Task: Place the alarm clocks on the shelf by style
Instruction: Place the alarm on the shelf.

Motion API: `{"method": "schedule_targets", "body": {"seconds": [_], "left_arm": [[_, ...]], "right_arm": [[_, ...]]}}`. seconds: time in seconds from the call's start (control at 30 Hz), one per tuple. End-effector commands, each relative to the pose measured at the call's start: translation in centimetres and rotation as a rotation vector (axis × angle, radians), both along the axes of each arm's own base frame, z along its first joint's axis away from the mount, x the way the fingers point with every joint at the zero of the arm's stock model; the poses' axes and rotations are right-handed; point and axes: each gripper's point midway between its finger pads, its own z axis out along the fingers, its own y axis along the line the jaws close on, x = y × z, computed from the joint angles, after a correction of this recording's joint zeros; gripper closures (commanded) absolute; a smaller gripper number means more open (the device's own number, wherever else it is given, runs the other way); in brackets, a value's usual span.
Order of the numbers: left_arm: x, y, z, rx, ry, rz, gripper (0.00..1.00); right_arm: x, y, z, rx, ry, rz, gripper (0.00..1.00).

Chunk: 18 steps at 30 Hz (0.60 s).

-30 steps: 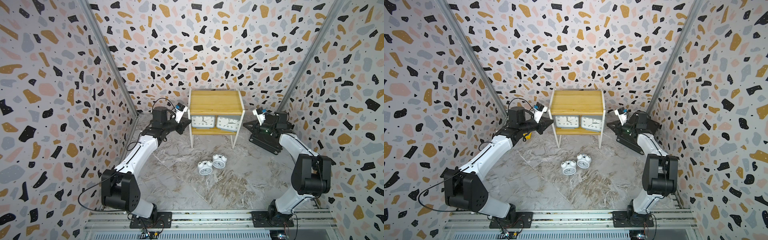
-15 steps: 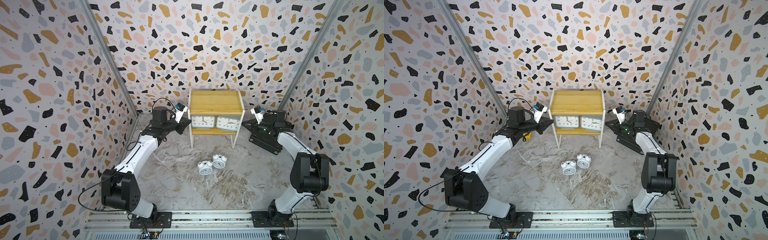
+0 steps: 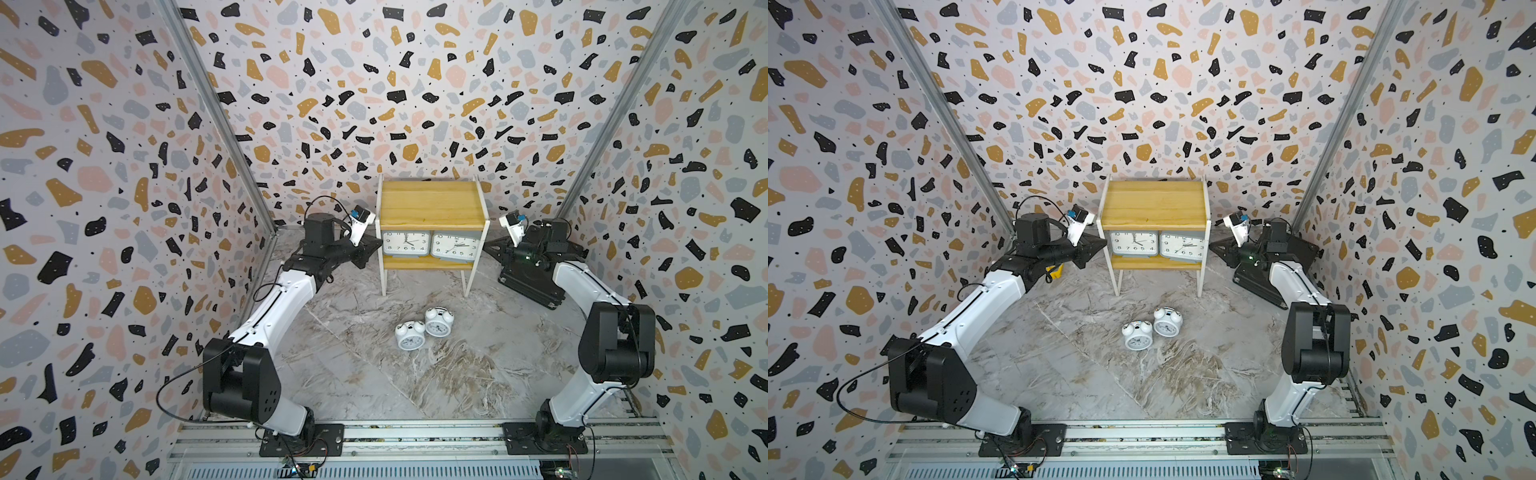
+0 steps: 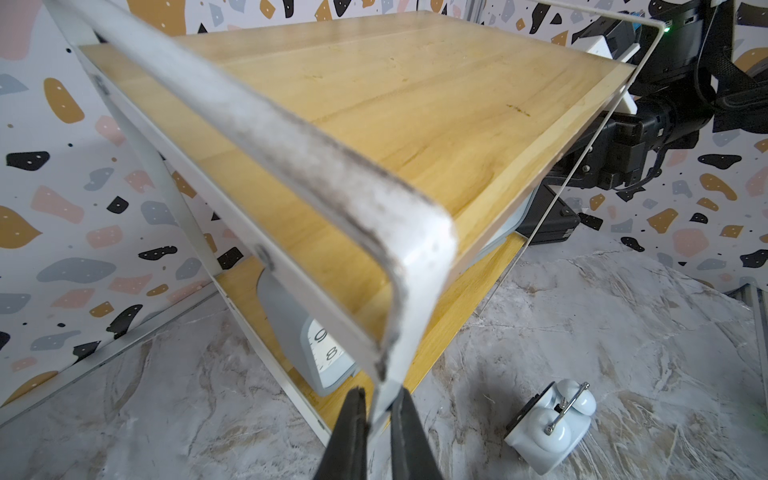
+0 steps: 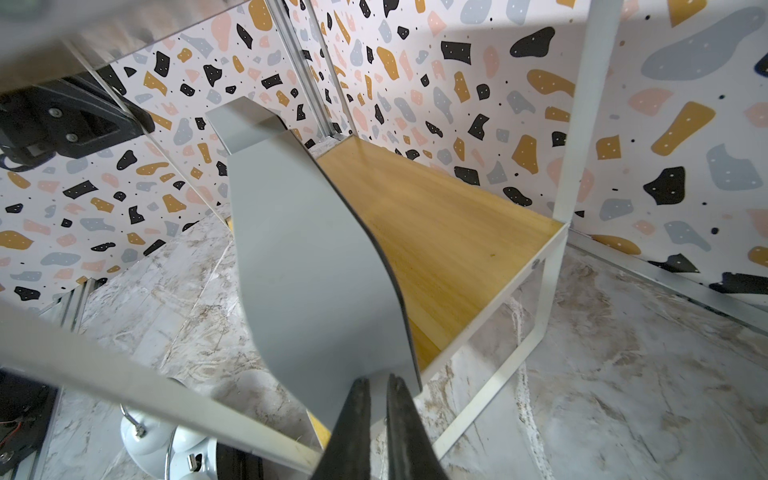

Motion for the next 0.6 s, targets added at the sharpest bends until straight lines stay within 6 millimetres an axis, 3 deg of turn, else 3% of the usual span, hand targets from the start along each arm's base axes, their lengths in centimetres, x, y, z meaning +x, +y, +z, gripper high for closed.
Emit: {"method": "schedule_targets", "body": {"seconds": [0.0,0.27,0.57], "left_arm": [[0.24,0.09,-0.37,-0.014,0.049,0.011,0.88],[0.11,0.05,-0.41,-0.015,0.053,0.007,0.88],[-0.06,0.11,0.0,-0.012,0.046,0.01,0.87]], "right_arm": [[0.45,0.48,1.68,0.0,-0.042,0.015,0.85],[0.8,0.63,1.77,0.004,-0.037,0.008,0.79],[0.5,0.08,1.69,-0.034,-0.038,-0.026,0.54]]}}
